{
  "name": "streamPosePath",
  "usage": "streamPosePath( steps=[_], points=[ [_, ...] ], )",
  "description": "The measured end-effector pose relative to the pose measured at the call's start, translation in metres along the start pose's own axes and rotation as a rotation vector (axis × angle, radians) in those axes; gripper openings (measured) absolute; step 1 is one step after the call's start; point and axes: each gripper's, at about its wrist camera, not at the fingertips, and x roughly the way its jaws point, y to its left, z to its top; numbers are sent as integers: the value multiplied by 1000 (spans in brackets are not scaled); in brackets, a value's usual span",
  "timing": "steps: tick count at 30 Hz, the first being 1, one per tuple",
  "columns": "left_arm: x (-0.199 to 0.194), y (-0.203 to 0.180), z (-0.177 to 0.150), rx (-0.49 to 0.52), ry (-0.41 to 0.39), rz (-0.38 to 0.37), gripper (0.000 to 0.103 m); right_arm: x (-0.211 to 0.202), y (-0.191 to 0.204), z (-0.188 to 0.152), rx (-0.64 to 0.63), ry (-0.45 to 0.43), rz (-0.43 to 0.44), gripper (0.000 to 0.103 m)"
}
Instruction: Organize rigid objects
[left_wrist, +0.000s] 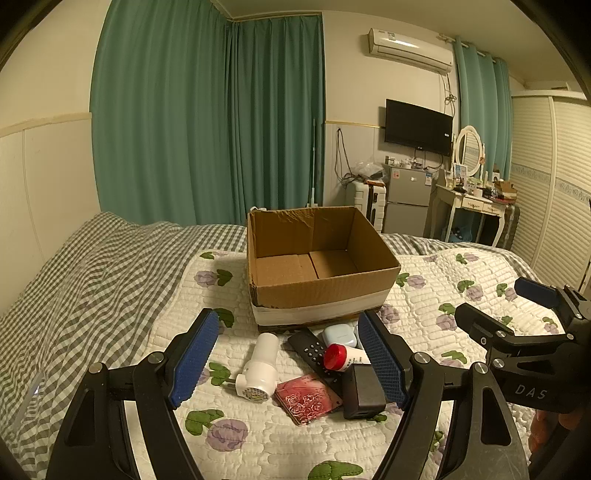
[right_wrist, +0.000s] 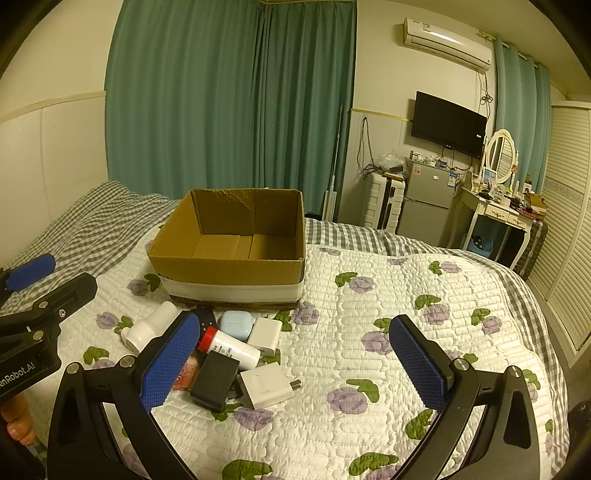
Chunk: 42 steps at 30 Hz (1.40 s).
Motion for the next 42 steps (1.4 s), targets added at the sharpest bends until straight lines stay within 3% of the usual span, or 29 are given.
streamPosePath(
  steps=[42],
  points=[
    [8, 11, 4, -5, 10, 31, 81, 13, 5, 2, -5, 29, 16, 103]
  ],
)
